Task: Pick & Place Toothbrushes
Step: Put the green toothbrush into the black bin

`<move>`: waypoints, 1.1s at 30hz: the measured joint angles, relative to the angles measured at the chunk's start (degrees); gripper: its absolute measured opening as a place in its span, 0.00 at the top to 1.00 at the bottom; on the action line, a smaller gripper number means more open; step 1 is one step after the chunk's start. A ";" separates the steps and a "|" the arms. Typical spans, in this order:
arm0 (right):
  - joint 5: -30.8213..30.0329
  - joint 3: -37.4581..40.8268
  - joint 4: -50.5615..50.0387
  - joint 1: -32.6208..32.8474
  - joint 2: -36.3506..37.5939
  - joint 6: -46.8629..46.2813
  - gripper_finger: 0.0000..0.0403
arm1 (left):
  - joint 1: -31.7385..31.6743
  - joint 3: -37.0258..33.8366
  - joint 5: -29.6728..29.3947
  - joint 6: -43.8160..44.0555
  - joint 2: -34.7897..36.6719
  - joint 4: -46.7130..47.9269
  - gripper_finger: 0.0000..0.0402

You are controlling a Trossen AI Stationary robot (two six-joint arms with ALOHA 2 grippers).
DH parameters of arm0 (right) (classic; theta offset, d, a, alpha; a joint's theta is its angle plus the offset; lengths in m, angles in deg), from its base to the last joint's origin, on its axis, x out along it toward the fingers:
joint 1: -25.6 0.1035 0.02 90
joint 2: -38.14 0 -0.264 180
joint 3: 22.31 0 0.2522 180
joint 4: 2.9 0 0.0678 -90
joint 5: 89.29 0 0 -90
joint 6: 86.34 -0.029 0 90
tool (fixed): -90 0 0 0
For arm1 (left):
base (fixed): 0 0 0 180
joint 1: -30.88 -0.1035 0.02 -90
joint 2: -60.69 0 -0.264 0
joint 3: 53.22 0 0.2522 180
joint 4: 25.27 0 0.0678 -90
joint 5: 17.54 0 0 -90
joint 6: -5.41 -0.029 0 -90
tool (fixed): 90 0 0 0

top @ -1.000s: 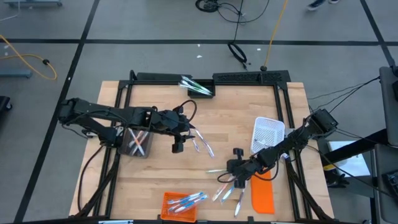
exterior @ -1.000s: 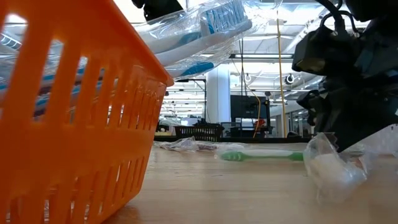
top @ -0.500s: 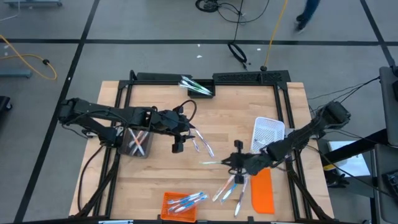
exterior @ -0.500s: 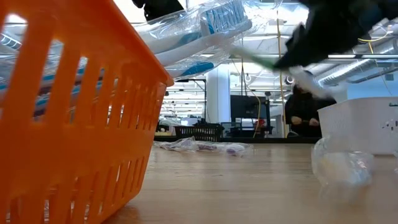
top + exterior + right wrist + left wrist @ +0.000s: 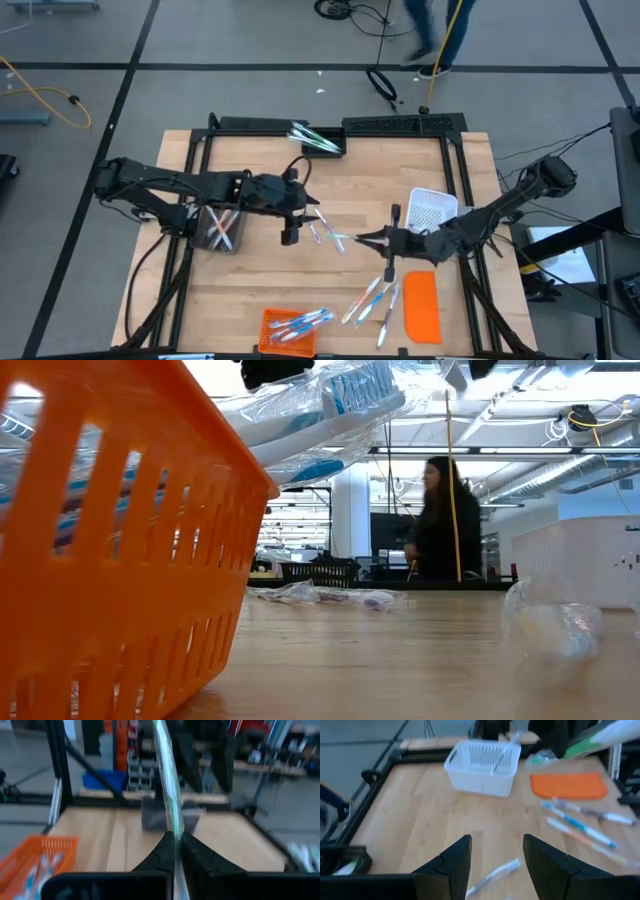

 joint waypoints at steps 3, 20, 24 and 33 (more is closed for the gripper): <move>-0.10 0.00 5.93 -0.09 0.00 4.80 0.98 | 0.00 0.00 1.72 -0.53 0.00 -3.89 0.55; 0.35 -0.04 12.79 -3.94 -0.02 7.61 0.98 | 2.99 0.00 6.50 -6.32 0.00 -24.96 0.55; 0.35 -0.04 12.77 -4.41 -0.04 7.48 0.98 | 3.21 0.00 6.50 -6.45 0.00 -26.30 0.55; 0.42 -0.04 12.79 -4.61 -0.07 7.13 0.98 | 3.04 0.01 5.86 -6.94 -0.32 -30.62 0.55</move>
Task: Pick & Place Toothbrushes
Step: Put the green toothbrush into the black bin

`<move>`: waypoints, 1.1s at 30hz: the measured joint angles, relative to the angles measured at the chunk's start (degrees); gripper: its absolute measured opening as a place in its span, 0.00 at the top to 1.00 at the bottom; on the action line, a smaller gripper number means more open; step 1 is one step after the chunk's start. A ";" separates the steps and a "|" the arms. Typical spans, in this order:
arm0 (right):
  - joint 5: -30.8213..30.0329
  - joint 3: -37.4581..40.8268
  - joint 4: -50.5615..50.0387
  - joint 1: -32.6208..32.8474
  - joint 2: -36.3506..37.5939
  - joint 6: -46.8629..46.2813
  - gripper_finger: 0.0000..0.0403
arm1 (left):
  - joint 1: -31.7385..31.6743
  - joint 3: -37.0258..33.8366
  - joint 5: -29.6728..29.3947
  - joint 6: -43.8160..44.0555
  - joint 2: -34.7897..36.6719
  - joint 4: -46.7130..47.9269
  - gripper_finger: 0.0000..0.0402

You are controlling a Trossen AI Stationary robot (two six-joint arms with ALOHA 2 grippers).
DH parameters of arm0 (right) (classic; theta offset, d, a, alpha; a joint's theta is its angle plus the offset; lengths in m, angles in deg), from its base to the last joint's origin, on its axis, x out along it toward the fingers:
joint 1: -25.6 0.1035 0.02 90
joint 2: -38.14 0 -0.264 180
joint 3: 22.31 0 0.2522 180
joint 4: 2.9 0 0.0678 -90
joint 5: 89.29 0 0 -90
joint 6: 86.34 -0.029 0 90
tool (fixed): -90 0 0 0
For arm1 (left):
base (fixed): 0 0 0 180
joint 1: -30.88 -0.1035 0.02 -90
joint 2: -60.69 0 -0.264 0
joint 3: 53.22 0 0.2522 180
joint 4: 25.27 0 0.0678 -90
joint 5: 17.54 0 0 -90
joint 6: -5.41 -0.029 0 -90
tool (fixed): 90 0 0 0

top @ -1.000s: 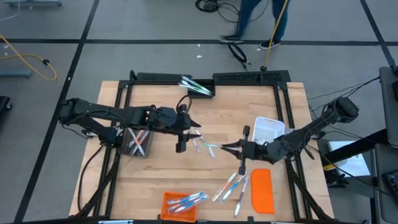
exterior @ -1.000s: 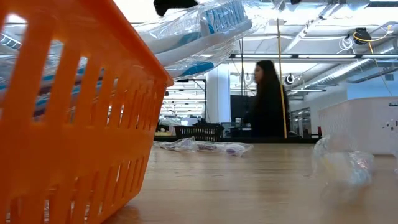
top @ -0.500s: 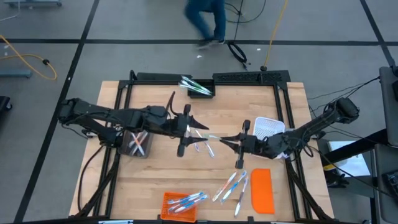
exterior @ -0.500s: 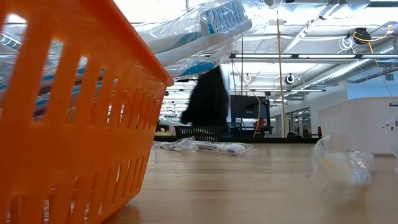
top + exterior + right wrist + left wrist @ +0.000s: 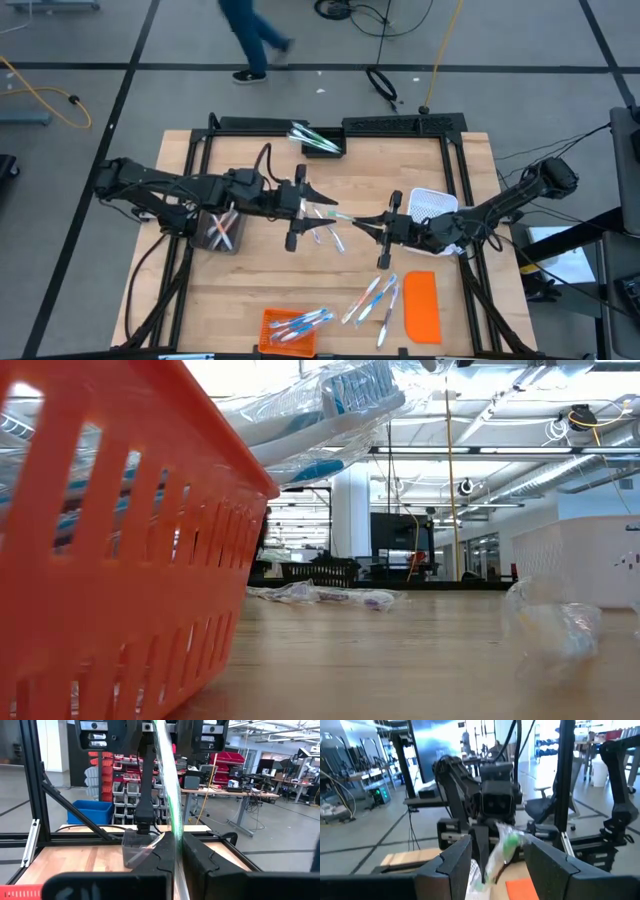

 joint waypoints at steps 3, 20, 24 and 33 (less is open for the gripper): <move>0.02 0.00 0.00 0.00 0.00 0.06 0.98 | 0.02 0.04 0.02 -0.61 -0.40 0.08 0.57; 0.39 -0.05 -0.77 0.04 0.00 0.02 0.97 | -0.04 -0.01 1.29 -2.59 -2.33 -0.79 0.98; 0.37 -0.07 -1.54 0.02 0.00 0.11 0.88 | -0.04 -0.01 0.49 -2.11 -2.39 -0.68 0.99; -0.21 -0.06 -6.64 0.00 -0.02 -1.28 0.69 | -1.45 0.02 -5.96 -2.07 -2.06 4.51 0.99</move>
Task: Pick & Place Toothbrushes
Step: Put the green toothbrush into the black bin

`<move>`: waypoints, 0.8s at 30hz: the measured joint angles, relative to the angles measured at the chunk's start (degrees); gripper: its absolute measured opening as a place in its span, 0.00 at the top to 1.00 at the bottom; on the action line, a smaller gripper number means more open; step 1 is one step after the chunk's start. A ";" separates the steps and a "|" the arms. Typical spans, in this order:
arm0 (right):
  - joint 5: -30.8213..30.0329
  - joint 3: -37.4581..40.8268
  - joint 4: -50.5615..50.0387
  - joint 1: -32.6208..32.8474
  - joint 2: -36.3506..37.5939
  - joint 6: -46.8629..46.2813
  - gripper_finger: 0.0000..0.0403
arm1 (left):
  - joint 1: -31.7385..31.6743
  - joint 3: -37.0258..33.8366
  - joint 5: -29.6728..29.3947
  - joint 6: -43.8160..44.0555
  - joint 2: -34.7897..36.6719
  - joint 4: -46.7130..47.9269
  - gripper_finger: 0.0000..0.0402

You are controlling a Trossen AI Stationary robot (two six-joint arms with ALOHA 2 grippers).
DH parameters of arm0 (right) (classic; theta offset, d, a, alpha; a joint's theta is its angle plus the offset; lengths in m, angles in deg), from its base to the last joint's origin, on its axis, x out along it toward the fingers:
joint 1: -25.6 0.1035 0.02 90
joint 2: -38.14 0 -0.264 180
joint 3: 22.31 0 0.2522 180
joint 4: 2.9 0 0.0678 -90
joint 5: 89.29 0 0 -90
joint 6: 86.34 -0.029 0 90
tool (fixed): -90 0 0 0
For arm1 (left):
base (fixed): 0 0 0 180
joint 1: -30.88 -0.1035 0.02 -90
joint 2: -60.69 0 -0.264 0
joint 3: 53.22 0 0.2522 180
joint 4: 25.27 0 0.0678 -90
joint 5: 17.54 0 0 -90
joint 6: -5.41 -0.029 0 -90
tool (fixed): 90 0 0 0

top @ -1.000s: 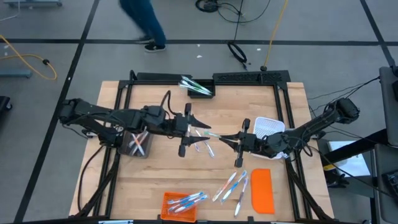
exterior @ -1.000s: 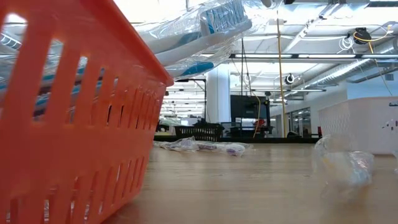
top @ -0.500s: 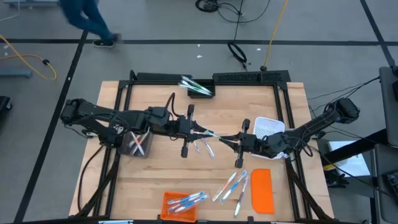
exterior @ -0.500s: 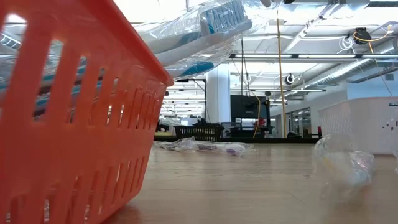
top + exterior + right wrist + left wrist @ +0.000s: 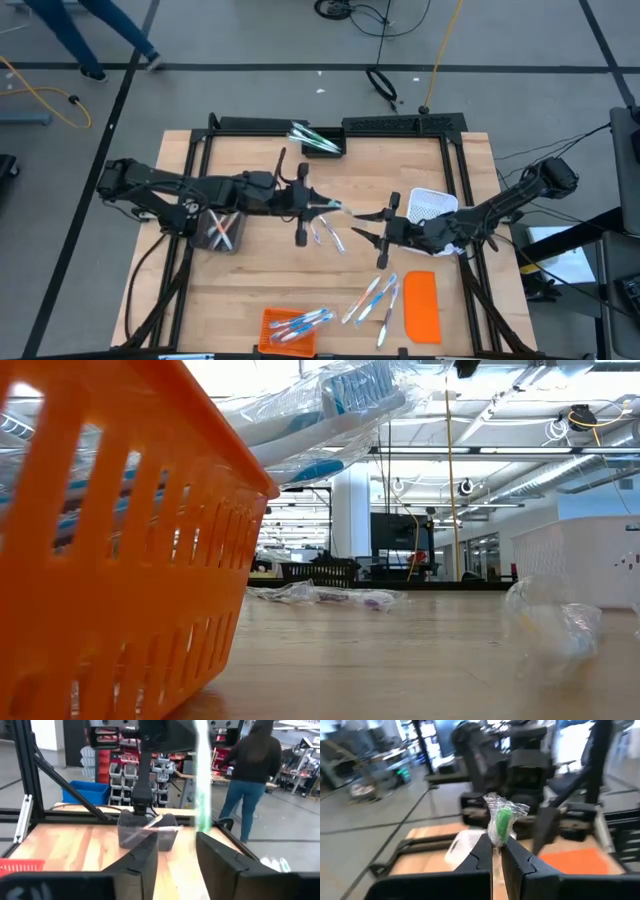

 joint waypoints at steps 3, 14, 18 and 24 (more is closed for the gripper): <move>0.24 -0.01 -1.43 0.06 0.00 -0.54 0.65 | -1.81 0.00 -3.23 0.10 0.08 3.19 0.99; 0.25 0.01 -4.65 0.13 0.00 0.29 0.65 | -13.55 -0.02 -5.57 0.03 0.08 7.42 0.99; 0.33 0.01 -5.33 0.13 0.00 0.30 0.65 | -18.81 0.00 -3.06 0.64 -0.09 7.42 0.99; 0.38 0.01 -7.25 0.13 0.00 1.46 0.65 | -26.72 0.02 1.13 1.55 -3.90 4.16 0.99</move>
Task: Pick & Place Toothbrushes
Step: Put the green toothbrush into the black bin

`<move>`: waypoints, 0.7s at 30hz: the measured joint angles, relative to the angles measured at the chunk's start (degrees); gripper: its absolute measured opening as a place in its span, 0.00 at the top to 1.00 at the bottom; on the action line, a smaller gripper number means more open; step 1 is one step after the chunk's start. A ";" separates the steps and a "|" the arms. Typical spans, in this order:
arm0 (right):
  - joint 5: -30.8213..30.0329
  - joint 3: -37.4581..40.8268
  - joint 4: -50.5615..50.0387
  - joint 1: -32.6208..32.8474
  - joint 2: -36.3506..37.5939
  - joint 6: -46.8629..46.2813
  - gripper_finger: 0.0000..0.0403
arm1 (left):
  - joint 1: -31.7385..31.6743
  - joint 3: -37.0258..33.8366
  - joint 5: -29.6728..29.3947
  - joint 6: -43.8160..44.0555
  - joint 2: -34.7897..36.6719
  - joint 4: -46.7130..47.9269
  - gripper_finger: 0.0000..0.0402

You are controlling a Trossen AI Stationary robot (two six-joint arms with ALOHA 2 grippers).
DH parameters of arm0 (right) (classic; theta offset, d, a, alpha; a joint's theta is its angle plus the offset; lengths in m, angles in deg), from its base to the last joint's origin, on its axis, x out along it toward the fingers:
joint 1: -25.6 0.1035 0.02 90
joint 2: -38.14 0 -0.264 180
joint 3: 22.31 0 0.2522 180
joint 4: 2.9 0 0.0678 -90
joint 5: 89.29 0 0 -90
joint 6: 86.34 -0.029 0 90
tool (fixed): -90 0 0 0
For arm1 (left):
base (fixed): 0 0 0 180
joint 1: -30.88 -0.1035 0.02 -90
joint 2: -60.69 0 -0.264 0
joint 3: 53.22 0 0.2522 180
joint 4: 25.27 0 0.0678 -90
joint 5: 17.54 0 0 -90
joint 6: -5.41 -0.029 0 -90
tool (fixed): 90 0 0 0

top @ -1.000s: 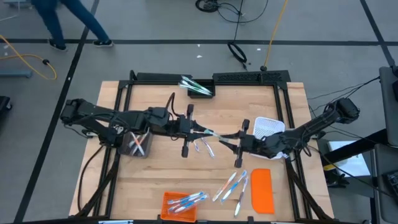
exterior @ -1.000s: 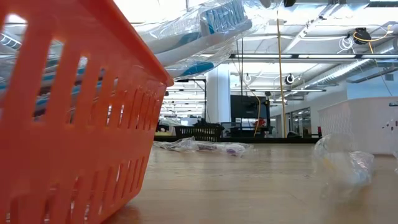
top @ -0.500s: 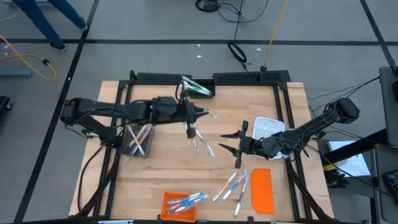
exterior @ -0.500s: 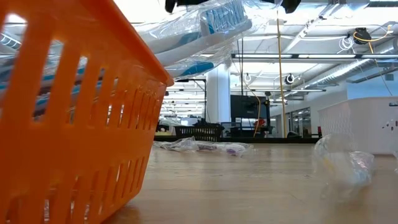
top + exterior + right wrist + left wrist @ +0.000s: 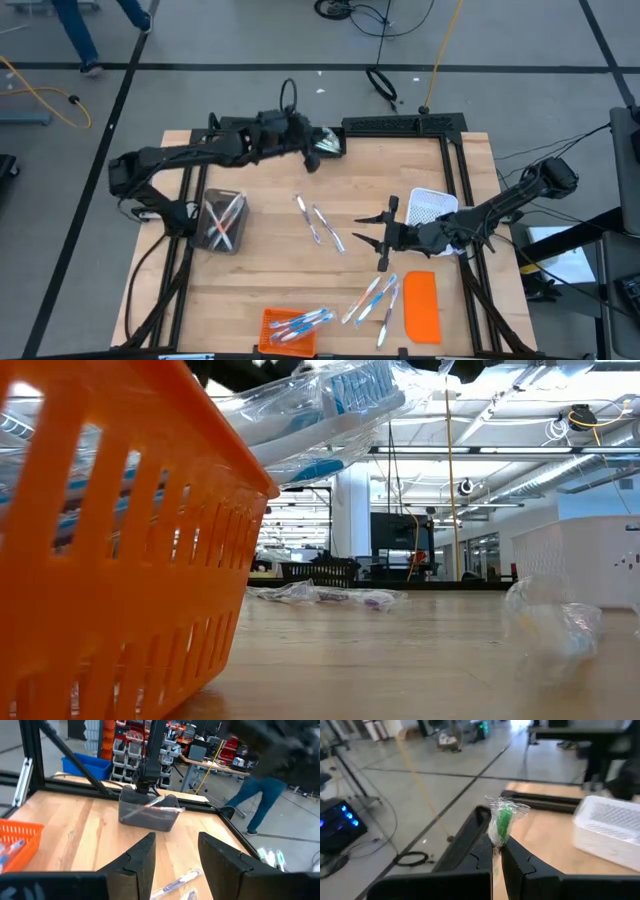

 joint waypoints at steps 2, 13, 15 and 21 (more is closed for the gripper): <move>0.00 0.00 -0.44 0.00 0.00 0.45 0.65 | -2.63 -0.04 0.41 0.13 -1.74 -0.27 0.99; -0.09 0.04 -1.14 -0.02 0.00 4.67 0.66 | -12.61 -0.01 9.72 6.00 -13.84 -10.41 0.99; -0.11 0.04 -1.30 -0.03 0.00 4.67 0.66 | -13.60 -0.04 10.84 7.73 -15.56 -10.88 0.99; -0.13 0.04 -1.27 -0.04 0.00 5.07 0.67 | -15.29 -0.04 11.01 12.80 -19.01 -11.27 0.98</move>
